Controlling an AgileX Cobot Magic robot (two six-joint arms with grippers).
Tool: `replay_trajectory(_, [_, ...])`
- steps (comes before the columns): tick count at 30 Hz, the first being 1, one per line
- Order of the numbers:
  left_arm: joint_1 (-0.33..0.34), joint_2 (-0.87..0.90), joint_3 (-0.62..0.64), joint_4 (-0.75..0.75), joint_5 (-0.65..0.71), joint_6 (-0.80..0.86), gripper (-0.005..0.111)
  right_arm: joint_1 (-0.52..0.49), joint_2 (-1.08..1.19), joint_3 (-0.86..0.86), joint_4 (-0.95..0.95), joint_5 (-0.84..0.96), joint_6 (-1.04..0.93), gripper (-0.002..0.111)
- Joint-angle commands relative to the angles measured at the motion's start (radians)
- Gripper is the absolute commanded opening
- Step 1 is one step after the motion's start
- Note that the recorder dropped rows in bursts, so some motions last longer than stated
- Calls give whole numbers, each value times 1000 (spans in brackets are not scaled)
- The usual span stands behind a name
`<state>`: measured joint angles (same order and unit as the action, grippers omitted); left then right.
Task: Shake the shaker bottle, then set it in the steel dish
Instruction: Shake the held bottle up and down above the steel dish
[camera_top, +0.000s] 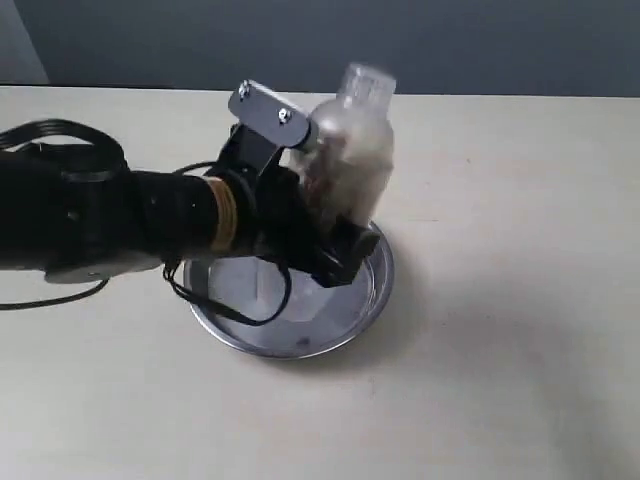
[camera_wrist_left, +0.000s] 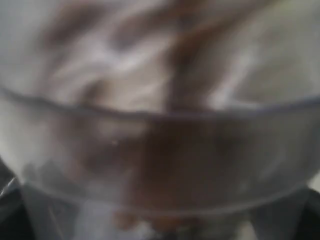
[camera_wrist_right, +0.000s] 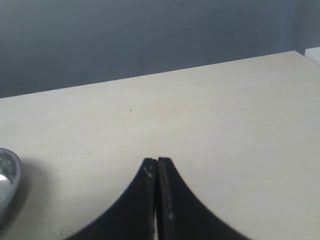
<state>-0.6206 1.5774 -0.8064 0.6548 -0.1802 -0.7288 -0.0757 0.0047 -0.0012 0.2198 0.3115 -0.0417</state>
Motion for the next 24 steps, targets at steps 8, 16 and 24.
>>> replay_trajectory(8, [-2, -109, -80, -57, 51, 75, 0, -3, -5, 1, 0, -6, -2, -1])
replay_trajectory(16, [9, -136, -25, -52, 53, 77, 0, -3, -5, 1, 0, -6, -2, -1])
replay_trajectory(24, [1, -111, 52, -57, -12, 71, 0, -3, -5, 1, 0, -6, -2, -1])
